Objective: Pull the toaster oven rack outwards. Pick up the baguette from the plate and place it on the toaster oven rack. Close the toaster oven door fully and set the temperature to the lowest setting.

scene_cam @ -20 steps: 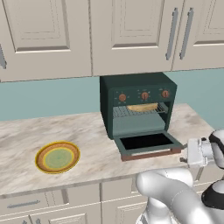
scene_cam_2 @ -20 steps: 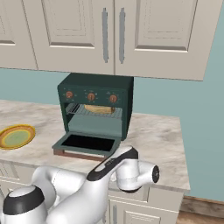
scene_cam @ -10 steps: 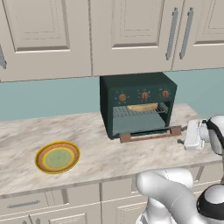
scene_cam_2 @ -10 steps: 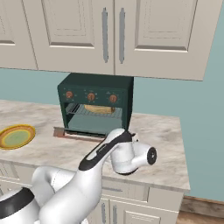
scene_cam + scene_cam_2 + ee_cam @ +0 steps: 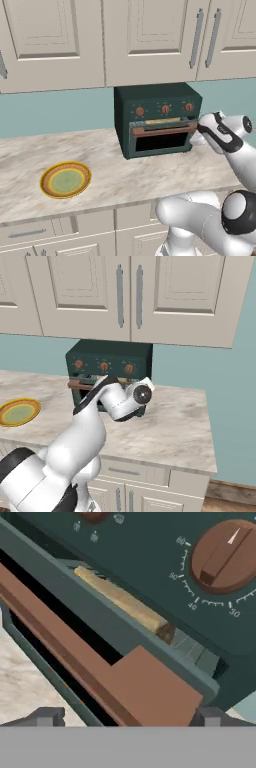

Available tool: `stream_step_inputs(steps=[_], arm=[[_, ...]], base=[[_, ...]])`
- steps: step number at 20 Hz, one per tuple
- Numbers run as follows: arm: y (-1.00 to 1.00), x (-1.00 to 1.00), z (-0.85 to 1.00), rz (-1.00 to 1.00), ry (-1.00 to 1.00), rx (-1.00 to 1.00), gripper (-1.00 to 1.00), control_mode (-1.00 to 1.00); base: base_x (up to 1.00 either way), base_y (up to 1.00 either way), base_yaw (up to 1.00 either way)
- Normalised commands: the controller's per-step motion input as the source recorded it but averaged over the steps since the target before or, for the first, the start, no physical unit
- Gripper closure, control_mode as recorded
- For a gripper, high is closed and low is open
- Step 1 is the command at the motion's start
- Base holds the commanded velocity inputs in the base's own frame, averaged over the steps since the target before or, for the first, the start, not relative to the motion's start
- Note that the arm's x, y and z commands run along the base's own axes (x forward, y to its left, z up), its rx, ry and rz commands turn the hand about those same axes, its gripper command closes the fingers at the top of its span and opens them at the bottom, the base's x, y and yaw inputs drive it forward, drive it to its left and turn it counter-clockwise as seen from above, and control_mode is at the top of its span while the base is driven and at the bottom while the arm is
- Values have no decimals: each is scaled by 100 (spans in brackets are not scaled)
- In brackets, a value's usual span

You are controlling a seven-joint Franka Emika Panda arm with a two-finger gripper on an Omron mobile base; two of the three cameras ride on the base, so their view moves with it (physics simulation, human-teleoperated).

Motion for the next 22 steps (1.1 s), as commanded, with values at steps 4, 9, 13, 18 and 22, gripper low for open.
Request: stream_step_inputs(steps=[4,9,13,18,22], arm=[[48,84,0,-19,-9,-16,-100,-100],[17,75,-6,-4,-9,-3,-100,-100],[0,62,-2,-2,-1,0,-100,-100],[7,43,4,-8,5,-6,-100,-100],[0,6,30,-9,22,-5,-100,-100]], base=[[0,0,0],[0,0,0],[0,0,0],[0,0,0],[0,0,0]])
